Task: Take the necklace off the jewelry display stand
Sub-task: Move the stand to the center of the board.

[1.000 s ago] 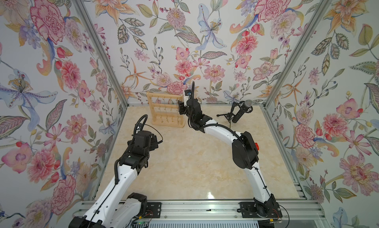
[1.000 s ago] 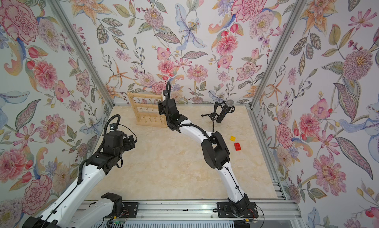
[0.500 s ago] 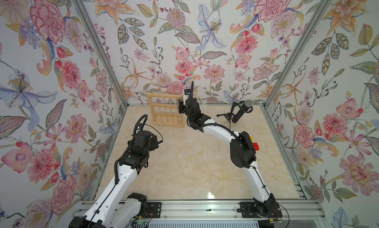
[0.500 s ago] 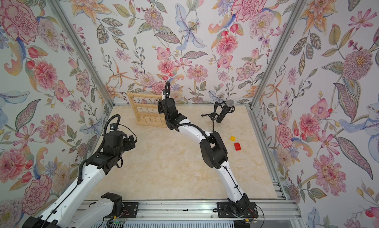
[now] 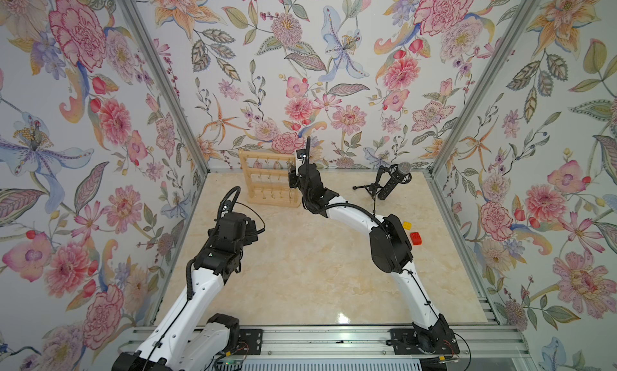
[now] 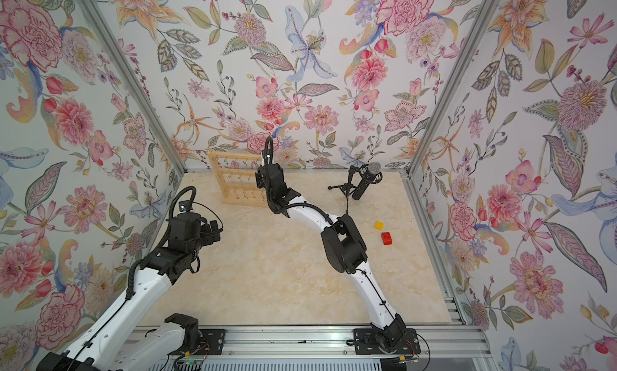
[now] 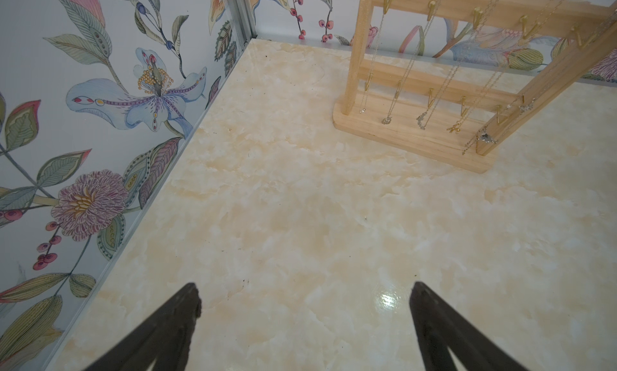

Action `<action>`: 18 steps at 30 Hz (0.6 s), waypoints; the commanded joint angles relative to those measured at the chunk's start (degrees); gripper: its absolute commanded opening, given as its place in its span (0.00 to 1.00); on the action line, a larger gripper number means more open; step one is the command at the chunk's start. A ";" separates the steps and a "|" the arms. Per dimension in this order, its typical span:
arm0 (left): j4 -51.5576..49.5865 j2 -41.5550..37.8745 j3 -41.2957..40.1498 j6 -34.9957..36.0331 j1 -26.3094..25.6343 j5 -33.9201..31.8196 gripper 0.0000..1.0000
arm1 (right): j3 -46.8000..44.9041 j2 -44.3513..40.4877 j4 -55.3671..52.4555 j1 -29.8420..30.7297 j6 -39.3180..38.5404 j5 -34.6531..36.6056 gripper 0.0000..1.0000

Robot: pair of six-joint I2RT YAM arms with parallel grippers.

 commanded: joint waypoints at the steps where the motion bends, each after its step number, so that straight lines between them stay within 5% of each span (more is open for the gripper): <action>1: 0.79 0.10 -0.55 0.70 0.54 -0.08 0.99 | 2.64 2.01 2.01 0.41 -2.15 1.86 0.34; 18: 0.90 -0.21 -0.52 0.71 0.52 -0.04 0.99 | 4.37 3.49 2.11 0.11 -2.66 2.83 0.25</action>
